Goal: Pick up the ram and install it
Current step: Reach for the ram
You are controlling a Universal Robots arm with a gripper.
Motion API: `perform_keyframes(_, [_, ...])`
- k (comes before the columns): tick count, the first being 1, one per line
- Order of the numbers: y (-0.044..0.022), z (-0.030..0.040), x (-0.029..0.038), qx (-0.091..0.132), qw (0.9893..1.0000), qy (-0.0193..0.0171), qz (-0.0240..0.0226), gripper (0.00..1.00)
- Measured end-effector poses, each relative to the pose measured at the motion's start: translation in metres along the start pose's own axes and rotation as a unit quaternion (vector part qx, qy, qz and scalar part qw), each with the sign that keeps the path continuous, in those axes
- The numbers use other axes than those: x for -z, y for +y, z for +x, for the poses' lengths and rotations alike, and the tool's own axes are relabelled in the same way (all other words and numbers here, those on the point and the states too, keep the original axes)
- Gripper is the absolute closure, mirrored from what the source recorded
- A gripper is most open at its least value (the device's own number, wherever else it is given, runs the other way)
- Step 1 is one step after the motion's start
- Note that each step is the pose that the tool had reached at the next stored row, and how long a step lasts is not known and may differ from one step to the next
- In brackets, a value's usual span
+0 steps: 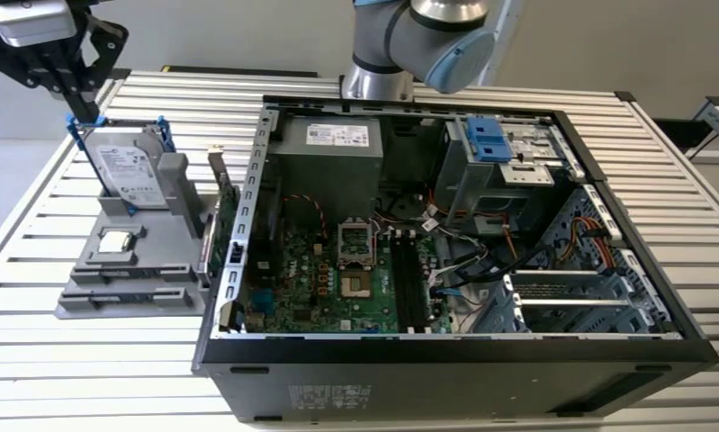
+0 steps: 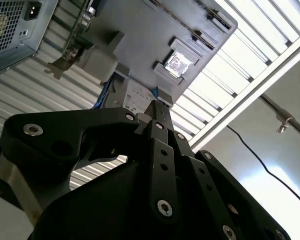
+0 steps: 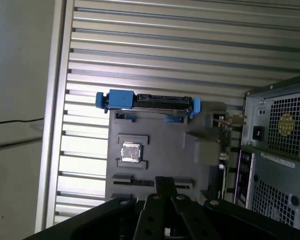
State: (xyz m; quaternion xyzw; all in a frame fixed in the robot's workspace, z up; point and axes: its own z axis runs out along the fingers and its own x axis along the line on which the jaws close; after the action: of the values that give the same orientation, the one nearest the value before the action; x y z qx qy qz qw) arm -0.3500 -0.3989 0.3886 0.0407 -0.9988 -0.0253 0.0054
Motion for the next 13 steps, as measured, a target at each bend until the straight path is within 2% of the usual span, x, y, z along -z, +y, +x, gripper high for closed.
perform_keyframes(6, [0.0005, 0.0058, -0.0001, -0.001, 1.0, 0.0, 0.0, 1.0])
perform_keyframes(13, [0.0005, 0.0064, -0.0001, -0.001, 1.0, 0.0, 0.0, 1.0])
